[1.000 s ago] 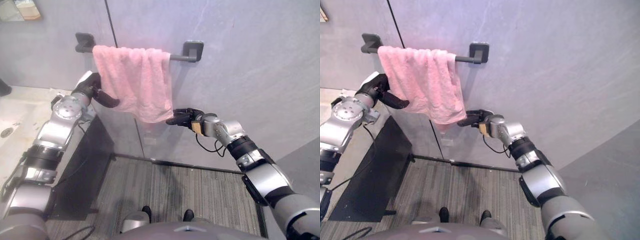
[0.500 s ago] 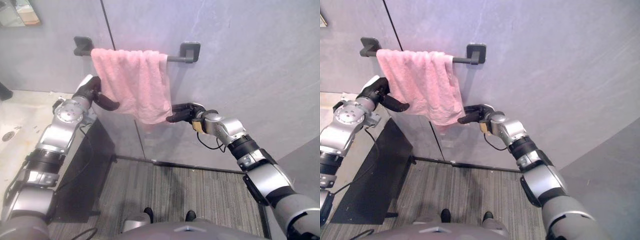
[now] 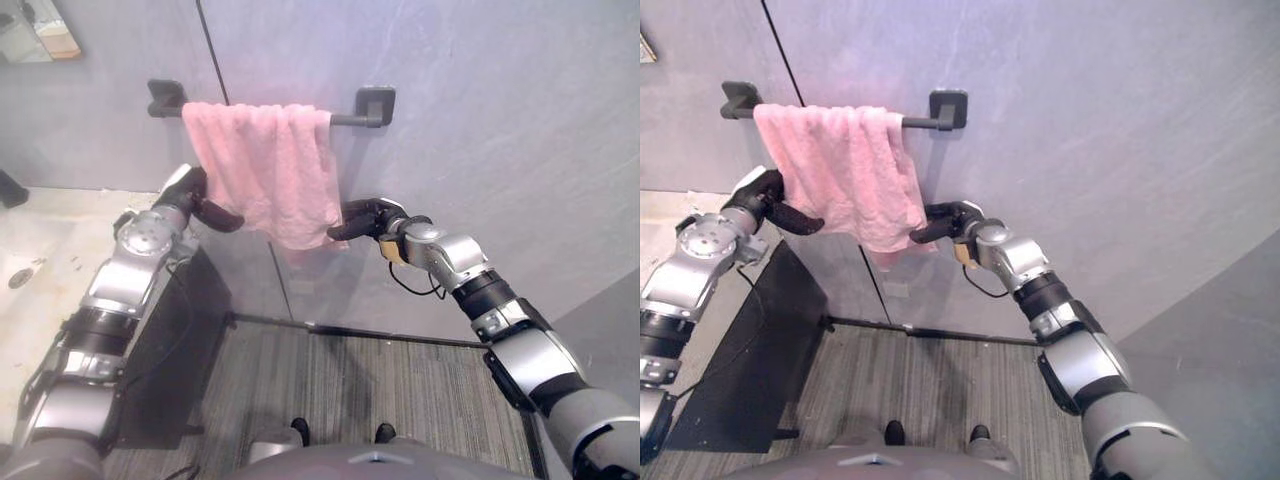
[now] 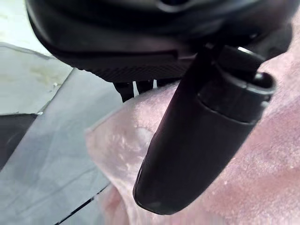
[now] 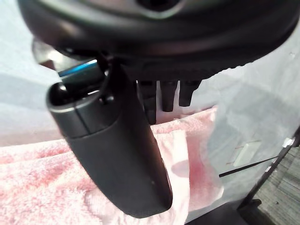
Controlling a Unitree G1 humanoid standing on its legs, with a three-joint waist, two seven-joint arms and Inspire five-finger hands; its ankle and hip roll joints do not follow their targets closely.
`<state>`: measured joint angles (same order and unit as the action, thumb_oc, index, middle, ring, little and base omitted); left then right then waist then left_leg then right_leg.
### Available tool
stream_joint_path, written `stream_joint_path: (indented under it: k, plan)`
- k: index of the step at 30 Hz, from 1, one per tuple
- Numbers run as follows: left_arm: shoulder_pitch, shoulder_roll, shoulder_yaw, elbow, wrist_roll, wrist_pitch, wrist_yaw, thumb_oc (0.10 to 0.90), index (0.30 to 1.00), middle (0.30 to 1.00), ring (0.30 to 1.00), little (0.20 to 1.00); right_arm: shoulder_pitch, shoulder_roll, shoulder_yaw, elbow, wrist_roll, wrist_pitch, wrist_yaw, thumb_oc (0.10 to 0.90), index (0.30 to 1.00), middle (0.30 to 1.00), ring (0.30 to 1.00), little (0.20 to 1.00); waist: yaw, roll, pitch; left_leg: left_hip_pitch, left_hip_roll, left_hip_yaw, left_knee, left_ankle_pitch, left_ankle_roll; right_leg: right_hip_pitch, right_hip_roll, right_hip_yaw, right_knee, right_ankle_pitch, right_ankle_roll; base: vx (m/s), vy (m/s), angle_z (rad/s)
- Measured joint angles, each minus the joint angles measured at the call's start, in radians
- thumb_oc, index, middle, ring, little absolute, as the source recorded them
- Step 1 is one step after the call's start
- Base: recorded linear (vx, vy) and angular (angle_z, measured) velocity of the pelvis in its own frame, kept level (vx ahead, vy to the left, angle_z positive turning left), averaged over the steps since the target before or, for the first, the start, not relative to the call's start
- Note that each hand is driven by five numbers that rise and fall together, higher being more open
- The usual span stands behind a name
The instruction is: Organize the bathroom.
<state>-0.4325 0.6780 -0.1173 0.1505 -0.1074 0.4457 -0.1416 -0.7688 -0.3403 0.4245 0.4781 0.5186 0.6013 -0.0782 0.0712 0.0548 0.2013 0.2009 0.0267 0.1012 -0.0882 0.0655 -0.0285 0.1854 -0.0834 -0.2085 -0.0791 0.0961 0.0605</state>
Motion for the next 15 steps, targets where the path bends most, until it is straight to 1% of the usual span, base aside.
stream_joint_path:
  k: [1,2,6,15]
  plan:
    - [0.011,-0.009,0.0,0.0,-0.001,0.01,-0.004,0.8,0.9,0.9,0.9,0.9,0.0,0.001,0.0,-0.003,0.0,0.0,-0.001,0.8,0.9,0.9,0.9,0.9,-0.002,0.0,0.0,0.0,0.0,0.0,0.0,0.0,0.0,0.0,0.0,0.0,0.0,0.0,0.0,0.0,0.0,0.0]
    - [0.024,-0.023,0.0,0.001,-0.001,0.036,-0.016,0.8,0.9,0.9,0.9,0.9,0.0,0.001,0.0,-0.007,0.001,0.0,-0.003,0.8,0.9,0.9,0.9,0.9,-0.003,0.0,0.0,0.0,0.0,-0.001,0.002,0.0,0.0,0.0,0.0,0.0,0.0,0.0,0.0,0.0,0.0,0.0]
    - [0.051,-0.047,0.002,0.001,-0.004,0.061,-0.035,0.8,0.9,0.9,0.9,0.9,0.0,0.001,0.0,-0.012,0.004,0.0,-0.016,0.8,0.9,0.9,0.9,0.9,-0.003,0.001,0.0,-0.001,0.0,-0.004,0.002,0.0,0.0,0.0,0.001,0.0,0.0,0.0,0.0,0.0,0.0,0.0]
    - [0.052,-0.047,0.014,0.001,-0.004,0.062,-0.031,0.8,0.9,0.9,0.9,0.9,0.0,0.002,0.0,-0.012,0.008,-0.001,-0.018,0.8,0.9,0.9,0.9,0.9,-0.008,0.001,0.0,-0.001,-0.001,-0.01,0.0,0.0,0.001,0.001,0.0,-0.003,0.0,-0.001,0.0,0.0,0.0,0.0]
